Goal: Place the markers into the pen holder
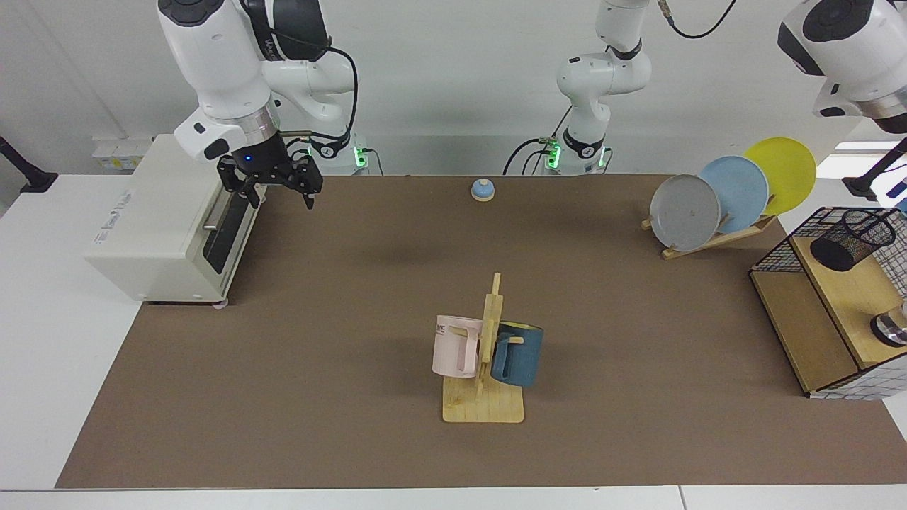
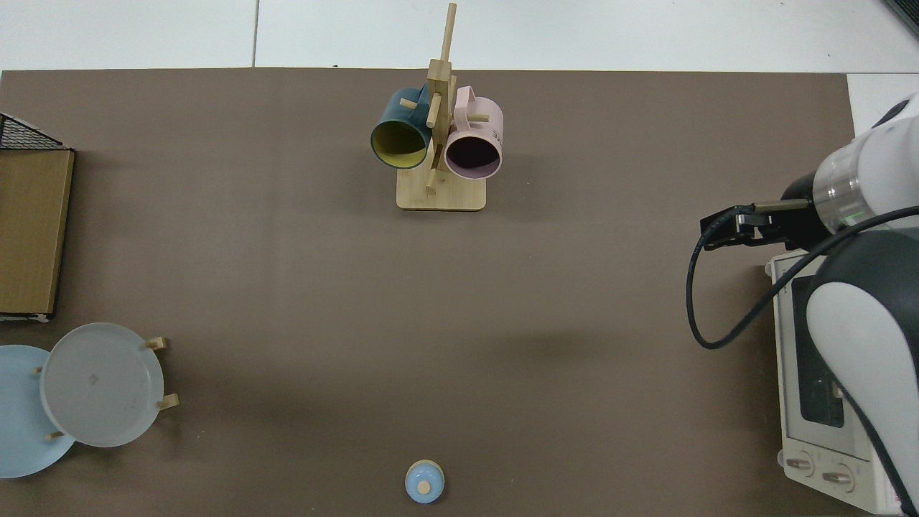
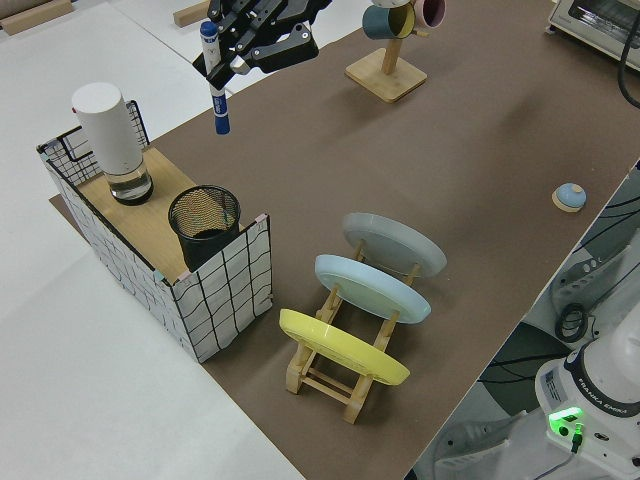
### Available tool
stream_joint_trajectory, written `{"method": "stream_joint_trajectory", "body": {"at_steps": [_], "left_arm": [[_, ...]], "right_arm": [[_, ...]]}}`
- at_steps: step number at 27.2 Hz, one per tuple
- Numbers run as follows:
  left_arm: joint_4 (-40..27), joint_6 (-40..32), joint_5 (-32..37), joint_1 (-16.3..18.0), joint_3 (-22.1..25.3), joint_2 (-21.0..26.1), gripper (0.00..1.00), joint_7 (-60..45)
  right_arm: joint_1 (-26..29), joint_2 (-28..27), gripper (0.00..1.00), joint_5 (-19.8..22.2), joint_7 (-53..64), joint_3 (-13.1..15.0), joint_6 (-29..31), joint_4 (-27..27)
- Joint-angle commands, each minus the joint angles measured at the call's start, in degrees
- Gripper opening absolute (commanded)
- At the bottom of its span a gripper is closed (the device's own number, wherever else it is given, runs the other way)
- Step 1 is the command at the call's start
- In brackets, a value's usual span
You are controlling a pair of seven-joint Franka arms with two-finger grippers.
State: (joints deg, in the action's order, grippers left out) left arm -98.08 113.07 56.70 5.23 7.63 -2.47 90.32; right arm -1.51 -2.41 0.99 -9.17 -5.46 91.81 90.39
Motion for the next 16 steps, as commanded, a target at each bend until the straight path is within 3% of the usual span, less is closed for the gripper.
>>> {"method": "stream_joint_trajectory", "body": {"at_steps": [1, 16], "left_arm": [[1.14, 2.41, -0.19, 2.58, -0.24, 1.77, 0.0, 1.44], [0.97, 3.21, -2.12, 3.21, 0.02, 1.86, 0.0, 4.69]], "right_arm": [[1.6, 0.3, 1.0, 0.06, -1.02, -0.78, 1.18, 0.58], [1.33, 0.3, 1.0, -0.38, -1.2, -0.87, 1.27, 0.49]]}}
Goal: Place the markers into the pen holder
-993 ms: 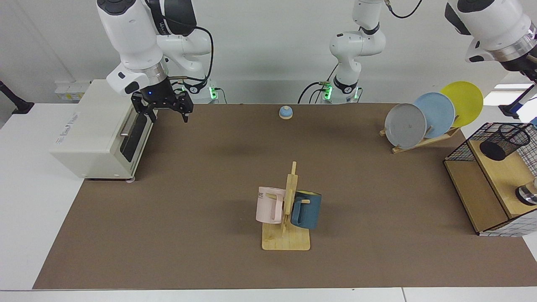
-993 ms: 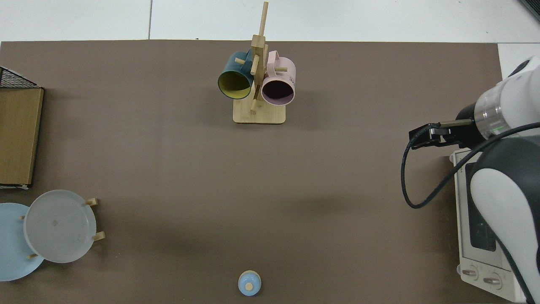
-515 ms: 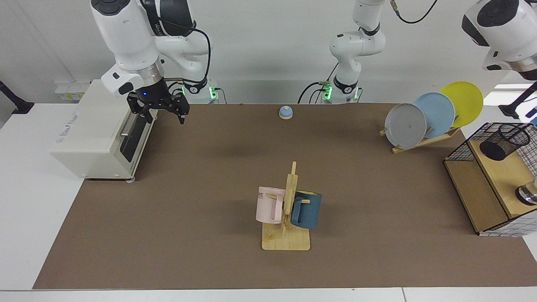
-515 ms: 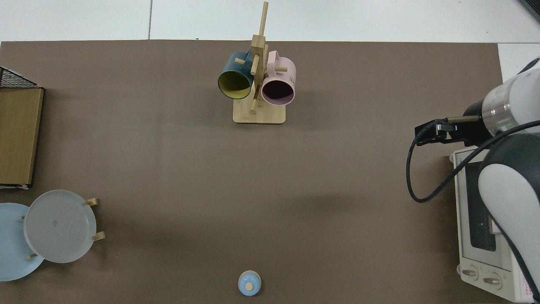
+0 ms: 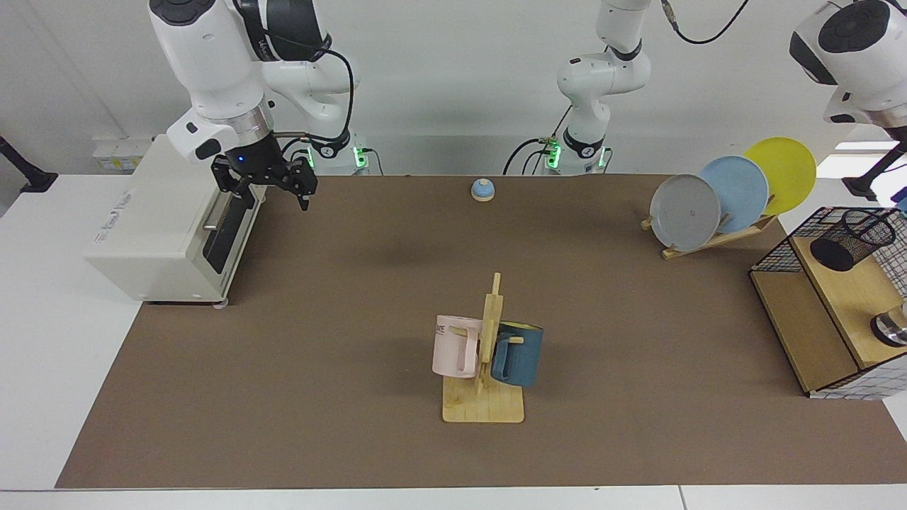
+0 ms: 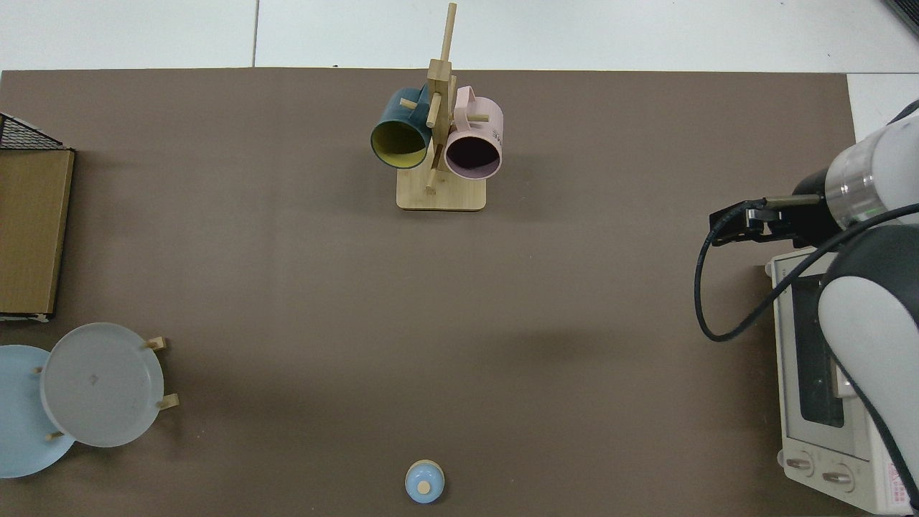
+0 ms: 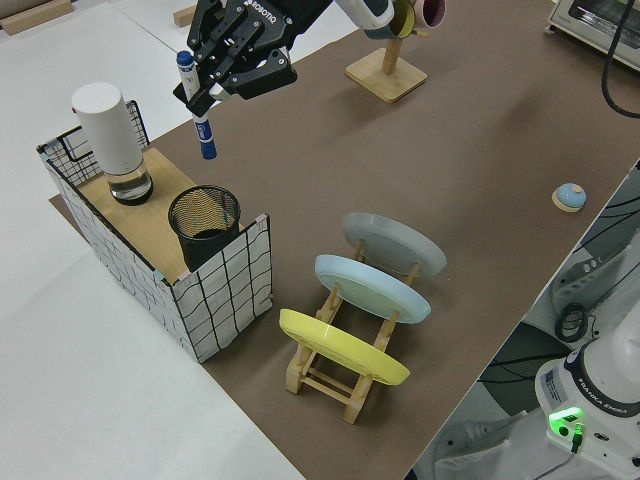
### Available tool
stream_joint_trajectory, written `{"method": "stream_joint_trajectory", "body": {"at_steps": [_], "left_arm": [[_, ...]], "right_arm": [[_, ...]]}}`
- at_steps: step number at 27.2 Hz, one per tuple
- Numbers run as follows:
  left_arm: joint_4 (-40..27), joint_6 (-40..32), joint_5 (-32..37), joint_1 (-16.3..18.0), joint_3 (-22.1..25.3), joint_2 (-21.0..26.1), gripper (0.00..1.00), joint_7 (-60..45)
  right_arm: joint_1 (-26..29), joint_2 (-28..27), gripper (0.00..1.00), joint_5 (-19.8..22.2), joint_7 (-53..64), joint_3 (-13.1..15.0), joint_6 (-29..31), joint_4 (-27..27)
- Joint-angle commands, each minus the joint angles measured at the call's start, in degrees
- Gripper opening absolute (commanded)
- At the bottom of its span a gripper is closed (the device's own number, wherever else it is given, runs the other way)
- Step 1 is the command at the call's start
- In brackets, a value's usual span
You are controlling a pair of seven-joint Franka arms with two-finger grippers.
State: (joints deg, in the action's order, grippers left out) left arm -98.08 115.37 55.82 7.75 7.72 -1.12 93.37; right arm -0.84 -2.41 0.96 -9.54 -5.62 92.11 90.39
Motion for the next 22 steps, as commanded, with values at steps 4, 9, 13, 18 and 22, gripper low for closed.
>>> {"method": "stream_joint_trajectory", "body": {"at_steps": [4, 9, 13, 18, 22], "left_arm": [[0.44, 1.08, -1.24, 0.68, -0.07, 0.68, 0.0, 1.64], [-0.09, 1.34, -1.24, 1.47, 0.01, 2.87, 0.0, 1.12], [-0.44, 3.89, -1.32, 2.88, 0.19, 4.02, 0.0, 0.94], [-0.71, 4.16, -1.76, 2.79, 0.19, 4.55, 0.0, 0.76], [-1.76, 3.98, -2.47, 2.35, 0.19, 4.55, 0.0, 0.76]], "right_arm": [[0.58, 0.3, 1.0, -0.34, -0.83, -0.7, 0.96, 0.48], [0.58, 0.3, 1.0, -0.34, -0.83, -0.7, 0.96, 0.48], [0.58, 0.3, 1.0, -0.34, -0.83, -0.7, 1.05, 0.48], [0.58, 0.3, 1.0, -0.34, -0.83, -0.7, 0.96, 0.48], [0.58, 0.3, 1.0, -0.34, -0.83, -0.7, 0.96, 0.48]]}}
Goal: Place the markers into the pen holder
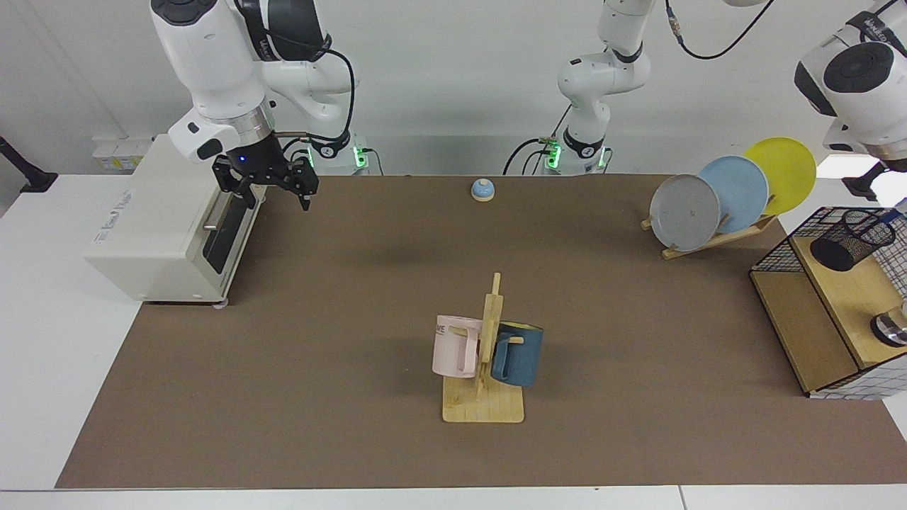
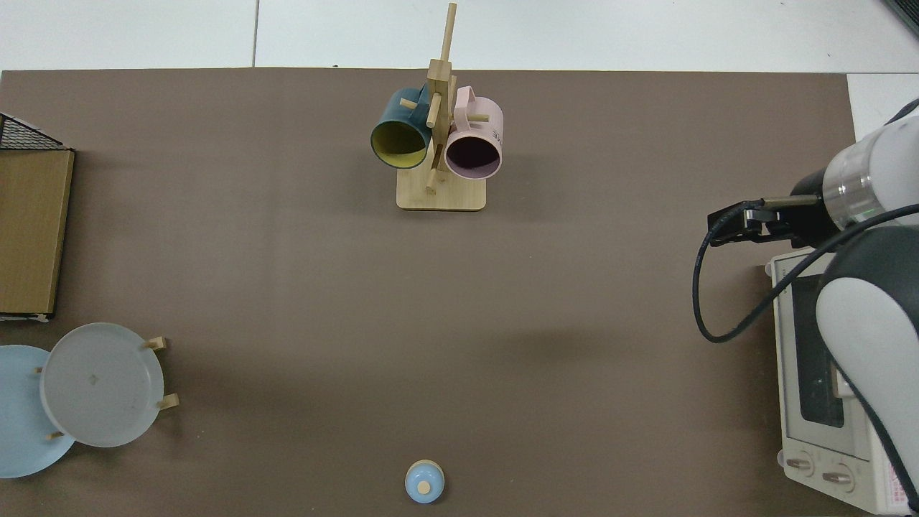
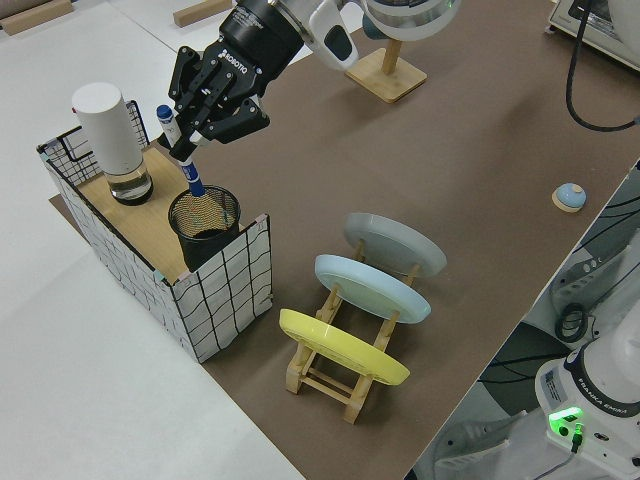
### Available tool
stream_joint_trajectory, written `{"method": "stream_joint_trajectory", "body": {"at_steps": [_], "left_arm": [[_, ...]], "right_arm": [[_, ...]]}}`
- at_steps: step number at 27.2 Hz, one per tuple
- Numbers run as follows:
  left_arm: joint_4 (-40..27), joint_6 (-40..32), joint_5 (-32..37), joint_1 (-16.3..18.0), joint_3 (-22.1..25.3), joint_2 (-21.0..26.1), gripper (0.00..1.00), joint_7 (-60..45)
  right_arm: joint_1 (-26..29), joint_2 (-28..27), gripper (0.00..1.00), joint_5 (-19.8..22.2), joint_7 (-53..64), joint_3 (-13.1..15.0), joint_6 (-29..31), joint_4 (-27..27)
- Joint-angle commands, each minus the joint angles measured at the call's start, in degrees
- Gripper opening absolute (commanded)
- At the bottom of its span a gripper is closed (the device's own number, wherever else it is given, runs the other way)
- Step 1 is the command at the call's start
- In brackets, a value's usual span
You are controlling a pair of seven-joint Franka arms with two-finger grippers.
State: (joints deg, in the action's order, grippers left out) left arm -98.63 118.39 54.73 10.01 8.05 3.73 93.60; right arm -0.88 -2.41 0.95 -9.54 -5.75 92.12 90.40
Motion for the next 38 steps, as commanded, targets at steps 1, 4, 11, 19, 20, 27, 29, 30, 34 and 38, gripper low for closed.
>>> {"method": "stream_joint_trajectory", "body": {"at_steps": [1, 4, 11, 19, 20, 27, 29, 30, 34, 38], "left_arm": [[-1.38, 0.88, -1.46, 0.1, -0.14, -0.3, 0.0, 0.53], [-2.35, 0.88, -1.55, 0.18, -0.14, -0.3, 0.0, 0.53], [-4.72, 0.97, -3.57, 0.19, -0.14, -0.57, 0.0, 0.53], [-6.48, 1.67, -3.58, 0.63, -0.14, -0.48, 0.0, -0.79], [-6.66, 1.76, -3.58, 0.63, -0.14, -0.48, 0.0, -0.7], [-7.54, 4.04, -3.75, 1.42, -0.22, -0.3, 0.0, -0.79], [-7.89, 4.39, -3.84, 1.42, -0.22, -0.3, 0.0, -0.79], [-8.15, 4.57, -3.84, 1.33, -0.14, -0.3, 0.0, -0.79], [-9.21, 5.27, -4.63, 1.15, -0.14, -0.39, 0.0, -1.05], [-9.74, 5.63, -4.63, 1.5, -0.05, -0.3, 0.0, -1.93]], "right_arm": [[0.61, 0.3, 1.0, -0.33, -0.83, -0.58, 0.96, 0.48], [0.61, 0.3, 1.0, -0.33, -0.83, -0.58, 0.96, 0.48], [0.61, 0.3, 1.0, -0.33, -0.83, -0.58, 0.96, 0.48], [0.61, 0.3, 1.0, -0.33, -0.83, -0.58, 0.96, 0.48], [0.61, 0.3, 1.0, -0.33, -0.83, -0.58, 0.96, 0.48], [0.61, 0.3, 1.0, -0.33, -0.83, -0.58, 0.96, 0.48], [0.61, 0.3, 1.0, -0.33, -0.83, -0.58, 0.96, 0.48], [0.61, 0.3, 1.0, -0.33, -0.83, -0.58, 0.96, 0.48], [0.61, 0.3, 1.0, -0.33, -0.83, -0.58, 0.96, 0.48], [0.61, 0.3, 1.0, -0.33, -0.83, -0.58, 0.96, 0.48]]}}
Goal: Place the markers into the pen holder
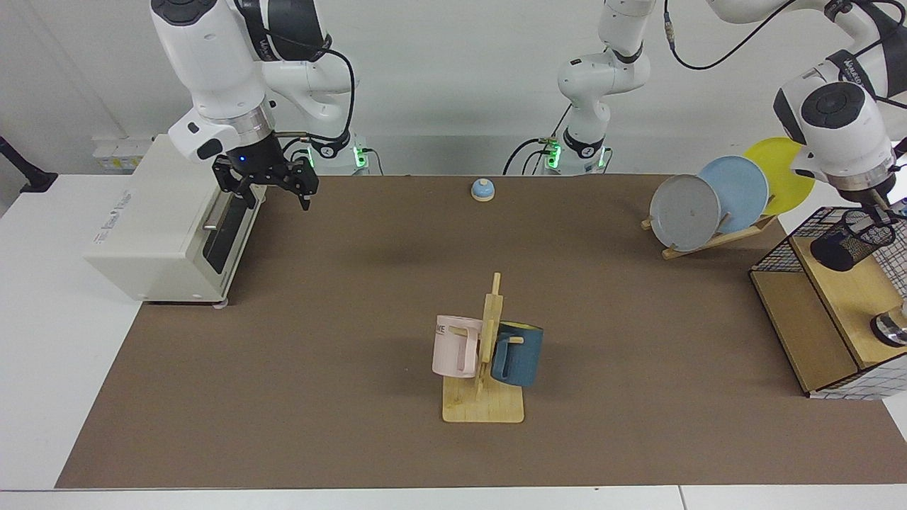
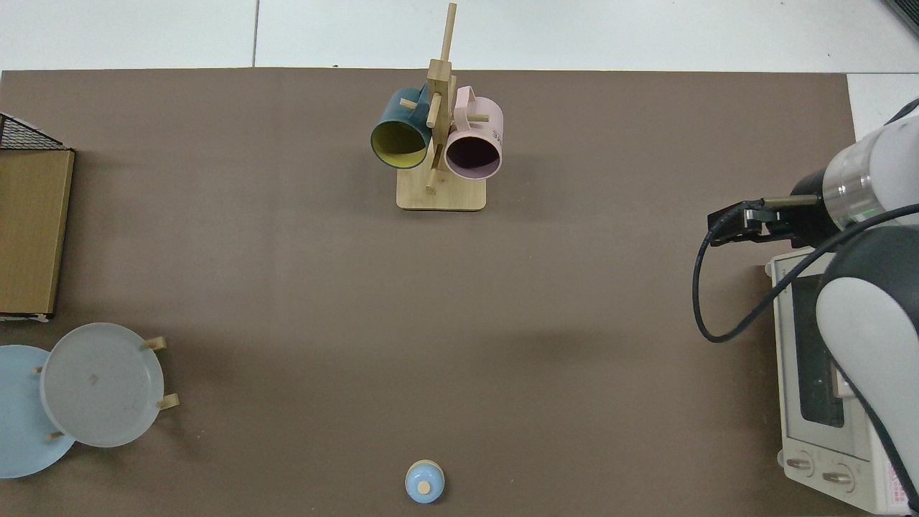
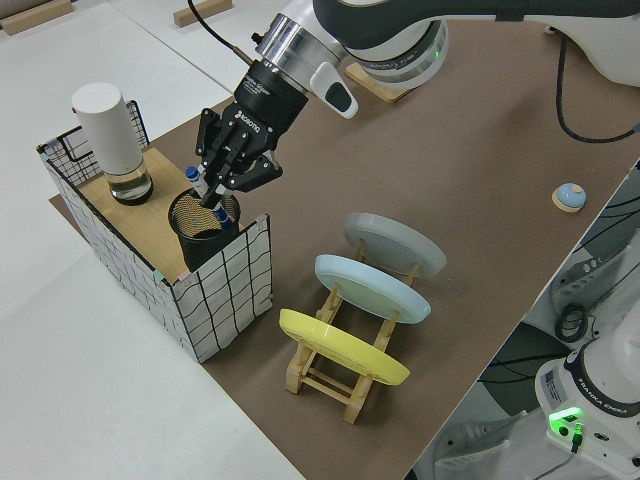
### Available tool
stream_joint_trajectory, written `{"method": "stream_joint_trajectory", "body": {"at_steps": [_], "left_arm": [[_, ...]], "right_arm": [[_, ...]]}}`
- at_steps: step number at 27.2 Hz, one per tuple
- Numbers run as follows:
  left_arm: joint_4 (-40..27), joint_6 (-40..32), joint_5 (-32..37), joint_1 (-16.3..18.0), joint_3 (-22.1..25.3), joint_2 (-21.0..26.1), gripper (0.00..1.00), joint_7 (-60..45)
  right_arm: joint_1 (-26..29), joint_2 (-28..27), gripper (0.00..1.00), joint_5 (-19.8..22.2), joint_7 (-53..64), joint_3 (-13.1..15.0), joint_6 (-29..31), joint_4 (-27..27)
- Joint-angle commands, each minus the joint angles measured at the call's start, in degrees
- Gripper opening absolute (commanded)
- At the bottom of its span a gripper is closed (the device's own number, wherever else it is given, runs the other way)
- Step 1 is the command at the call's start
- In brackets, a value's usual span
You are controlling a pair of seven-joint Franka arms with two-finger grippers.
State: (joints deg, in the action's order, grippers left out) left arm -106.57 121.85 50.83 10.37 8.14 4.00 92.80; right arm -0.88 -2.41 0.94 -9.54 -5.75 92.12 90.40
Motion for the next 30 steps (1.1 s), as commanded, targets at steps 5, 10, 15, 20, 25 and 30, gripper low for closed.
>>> {"method": "stream_joint_trajectory", "body": {"at_steps": [5, 10, 15, 20, 25, 30], "left_arm": [[-2.15, 2.78, -0.82, 1.32, -0.14, -0.22, 0.0, -1.22], [-2.33, 2.86, -0.82, 1.67, -0.14, 0.04, 0.0, -1.22], [-2.24, 2.78, -1.34, 1.94, -0.14, 0.39, 0.0, -1.22], [-2.24, 2.78, -1.34, 1.94, -0.14, 0.39, 0.02, -1.13], [-2.15, 2.78, -1.34, 2.02, -0.14, 0.39, 0.14, -1.05], [-1.72, 2.78, -1.87, 1.94, -0.05, 0.39, 0.65, -1.05]], "right_arm": [[0.62, 0.3, 1.0, -0.33, -0.83, -0.58, 0.96, 0.48], [0.62, 0.3, 1.0, -0.33, -0.83, -0.58, 0.96, 0.48], [0.62, 0.3, 1.0, -0.33, -0.83, -0.58, 0.96, 0.48], [0.62, 0.3, 1.0, -0.33, -0.83, -0.58, 0.96, 0.48], [0.62, 0.3, 1.0, -0.33, -0.83, -0.58, 0.96, 0.48], [0.62, 0.3, 1.0, -0.33, -0.83, -0.58, 0.96, 0.48]]}}
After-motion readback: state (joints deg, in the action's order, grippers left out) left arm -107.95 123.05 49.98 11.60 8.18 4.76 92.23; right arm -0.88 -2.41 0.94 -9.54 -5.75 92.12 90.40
